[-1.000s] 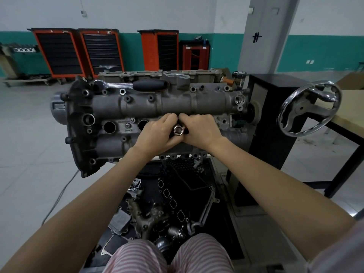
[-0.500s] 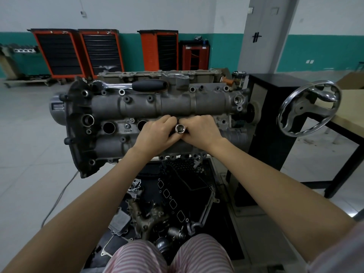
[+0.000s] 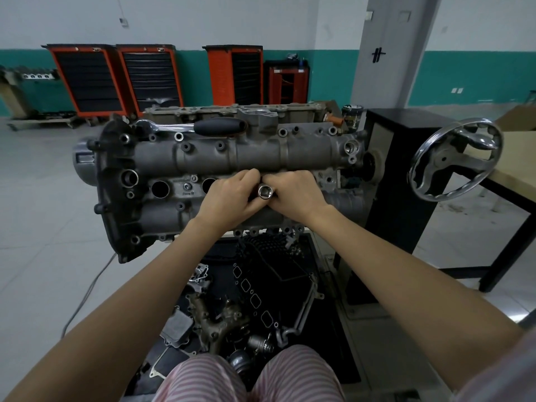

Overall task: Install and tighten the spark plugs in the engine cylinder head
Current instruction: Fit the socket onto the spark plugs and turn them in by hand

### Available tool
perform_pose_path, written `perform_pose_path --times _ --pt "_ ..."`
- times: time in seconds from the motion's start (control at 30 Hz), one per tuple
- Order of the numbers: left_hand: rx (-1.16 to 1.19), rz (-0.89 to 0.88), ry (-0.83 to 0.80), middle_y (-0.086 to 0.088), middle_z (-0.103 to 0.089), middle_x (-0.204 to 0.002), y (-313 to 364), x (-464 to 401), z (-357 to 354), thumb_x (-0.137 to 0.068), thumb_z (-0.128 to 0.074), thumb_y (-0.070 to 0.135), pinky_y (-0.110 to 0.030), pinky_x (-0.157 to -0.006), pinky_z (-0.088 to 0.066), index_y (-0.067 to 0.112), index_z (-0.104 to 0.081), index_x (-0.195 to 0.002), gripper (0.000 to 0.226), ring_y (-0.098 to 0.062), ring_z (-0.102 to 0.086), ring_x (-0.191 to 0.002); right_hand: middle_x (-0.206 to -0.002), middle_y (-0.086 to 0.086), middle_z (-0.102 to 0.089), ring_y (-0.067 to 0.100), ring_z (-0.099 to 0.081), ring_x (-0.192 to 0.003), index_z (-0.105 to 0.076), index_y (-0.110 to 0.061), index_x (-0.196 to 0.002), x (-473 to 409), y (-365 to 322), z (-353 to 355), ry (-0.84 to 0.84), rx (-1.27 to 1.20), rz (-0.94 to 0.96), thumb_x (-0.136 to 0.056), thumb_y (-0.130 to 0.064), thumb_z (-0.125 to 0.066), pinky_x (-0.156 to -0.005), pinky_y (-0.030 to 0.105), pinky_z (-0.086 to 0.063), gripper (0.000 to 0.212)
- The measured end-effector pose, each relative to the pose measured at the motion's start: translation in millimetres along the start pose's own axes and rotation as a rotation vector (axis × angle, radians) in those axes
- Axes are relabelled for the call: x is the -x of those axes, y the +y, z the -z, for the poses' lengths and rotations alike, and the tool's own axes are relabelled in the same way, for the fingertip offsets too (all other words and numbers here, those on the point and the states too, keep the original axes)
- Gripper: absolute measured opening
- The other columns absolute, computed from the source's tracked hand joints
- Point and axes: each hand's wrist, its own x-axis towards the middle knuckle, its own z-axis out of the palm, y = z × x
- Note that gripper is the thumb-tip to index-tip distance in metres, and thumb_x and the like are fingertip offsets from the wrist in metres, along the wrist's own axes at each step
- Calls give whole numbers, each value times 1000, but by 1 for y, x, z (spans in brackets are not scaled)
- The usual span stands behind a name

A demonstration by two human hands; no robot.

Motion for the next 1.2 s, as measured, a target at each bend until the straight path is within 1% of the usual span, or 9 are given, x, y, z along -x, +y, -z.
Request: perform_pose_path --times 0.13,0.4,0.5,0.63,0.67,0.8,0.9,1.0,1.2 --pt "-4 -8 -8 -13 -53 -59 2 0 1 -85 -45 29 -27 -39 -30 1 -47 -67 33 -33 -49 -40 -79 15 -68 36 -63 -75 -63 -5 -78 -2 1 -2 -55 20 -15 -83 -22 -58 -56 37 -40 18" --pt "27 6 -2 -14 -52 -62 6 -1 3 -84 -42 30 -28 -39 -34 -1 -46 -71 34 -34 -50 -40 -90 6 -68 31 -63 -85 -59 -12 -97 -1 2 -6 -57 95 -10 -85 -33 -51 -60 37 -40 25" --pt "-6 13 4 -11 -53 -59 3 0 1 -84 -44 34 -25 -41 -28 2 -45 -70 34 -33 -51 -42 -85 11 -68 35 -62 -80 -63 -9 -90 0 0 -3 -57 47 3 -85 -25 -55 -59 39 -40 19" --pt "-52 16 33 -7 -52 -50 -1 0 -2 -84 -48 37 -24 -42 -26 5 -48 -63 39 -30 -51 -41 -57 15 -63 34 -59 -49 -60 -3 -60 2 -5 4 48 -50 -6 -69 -8 -72 -44 32 -41 15" --pt "-60 13 40 -7 -53 -49 -2 1 -2 -85 -48 37 -24 -41 -28 6 -49 -61 39 -30 -52 -41 -57 15 -63 34 -59 -49 -60 -3 -59 2 -5 5 39 -58 -7 -68 -8 -72 -44 32 -41 16" --pt "-100 -6 34 -9 -56 -49 -3 2 -4 -86 -46 33 -24 -40 -29 4 -52 -61 39 -31 -54 -41 -79 14 -69 35 -63 -74 -65 -6 -77 1 0 0 -69 16 -40 -83 -24 -57 -57 35 -39 21" --pt "-84 -13 33 -8 -52 -50 -2 2 -3 -84 -44 29 -22 -41 -24 3 -48 -62 35 -30 -51 -39 -79 13 -68 36 -63 -75 -59 -5 -84 0 0 -3 -35 34 -45 -82 -27 -58 -55 32 -31 22" --pt "-69 -31 38 -9 -50 -52 1 0 -1 -80 -46 28 -22 -41 -23 2 -46 -64 30 -30 -48 -37 -82 11 -68 35 -62 -78 -56 -6 -93 -1 1 -6 -39 74 -25 -81 -28 -57 -54 33 -30 25" --pt "-63 -21 37 -7 -52 -55 1 1 -1 -80 -47 32 -22 -42 -23 4 -46 -66 31 -30 -50 -40 -83 9 -68 33 -62 -79 -62 -10 -88 -2 2 -6 -50 109 12 -83 -24 -52 -54 32 -28 18"
